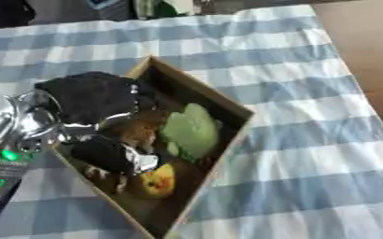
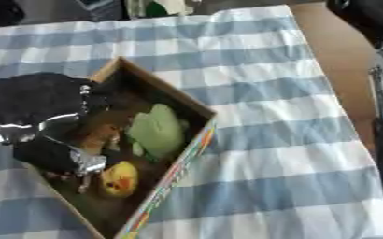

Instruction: Pick up objects on the table and place them in the box.

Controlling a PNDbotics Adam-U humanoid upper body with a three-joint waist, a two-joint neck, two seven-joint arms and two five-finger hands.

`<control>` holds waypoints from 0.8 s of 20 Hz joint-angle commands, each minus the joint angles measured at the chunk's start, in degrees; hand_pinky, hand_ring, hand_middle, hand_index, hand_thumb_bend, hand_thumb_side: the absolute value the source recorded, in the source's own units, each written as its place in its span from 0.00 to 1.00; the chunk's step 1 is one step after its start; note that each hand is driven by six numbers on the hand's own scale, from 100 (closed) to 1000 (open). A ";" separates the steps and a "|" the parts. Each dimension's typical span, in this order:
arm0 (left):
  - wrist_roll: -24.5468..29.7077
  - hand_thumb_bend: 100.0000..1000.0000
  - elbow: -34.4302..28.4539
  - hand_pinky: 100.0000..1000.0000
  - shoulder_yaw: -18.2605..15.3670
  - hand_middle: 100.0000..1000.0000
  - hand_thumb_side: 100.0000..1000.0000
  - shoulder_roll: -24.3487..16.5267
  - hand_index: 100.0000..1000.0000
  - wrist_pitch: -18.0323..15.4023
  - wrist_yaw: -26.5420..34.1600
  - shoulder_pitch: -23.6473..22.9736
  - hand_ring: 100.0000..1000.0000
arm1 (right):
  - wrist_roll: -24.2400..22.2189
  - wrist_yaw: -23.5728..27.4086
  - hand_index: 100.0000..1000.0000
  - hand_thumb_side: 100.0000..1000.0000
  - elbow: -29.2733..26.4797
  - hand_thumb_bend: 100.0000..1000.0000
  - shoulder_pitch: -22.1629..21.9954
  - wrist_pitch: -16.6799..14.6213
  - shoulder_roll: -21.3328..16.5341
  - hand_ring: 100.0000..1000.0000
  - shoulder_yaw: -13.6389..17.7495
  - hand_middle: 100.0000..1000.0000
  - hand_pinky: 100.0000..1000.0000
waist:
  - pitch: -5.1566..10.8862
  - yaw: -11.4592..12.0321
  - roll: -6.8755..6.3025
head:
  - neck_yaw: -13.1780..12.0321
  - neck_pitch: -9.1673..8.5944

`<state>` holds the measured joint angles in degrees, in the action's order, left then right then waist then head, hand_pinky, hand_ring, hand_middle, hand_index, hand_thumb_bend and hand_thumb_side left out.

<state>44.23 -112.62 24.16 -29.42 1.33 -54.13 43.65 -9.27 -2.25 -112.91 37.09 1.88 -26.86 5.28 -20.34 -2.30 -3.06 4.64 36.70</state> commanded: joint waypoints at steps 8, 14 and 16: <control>-34.43 0.00 -1.97 0.54 -15.05 0.71 0.96 8.26 0.87 12.46 2.77 -6.37 0.75 | 1.34 0.41 0.78 0.52 -1.67 0.01 0.19 0.02 -0.68 0.77 1.03 0.54 0.80 | 1.89 0.74 0.37 | 0.75 0.45; -57.66 0.00 -1.97 0.49 -20.34 0.65 0.95 10.77 0.85 12.63 18.20 -11.68 0.69 | 3.26 1.22 0.79 0.52 -1.68 0.00 0.04 -1.13 -0.76 0.77 0.98 0.55 0.79 | 1.89 1.17 0.36 | -0.02 0.75; -63.23 0.00 -1.97 0.48 -21.45 0.63 0.98 11.32 0.83 10.79 22.45 -13.38 0.68 | 3.92 2.10 0.79 0.52 -1.68 0.00 0.01 -1.86 -0.71 0.77 0.97 0.55 0.79 | 1.77 1.31 0.31 | -0.65 0.59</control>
<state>-15.35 -113.61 4.02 -17.96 12.83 -34.39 29.93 -5.89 -0.88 -113.44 36.50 0.41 -26.83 5.68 -19.79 -1.05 -2.91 4.41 37.03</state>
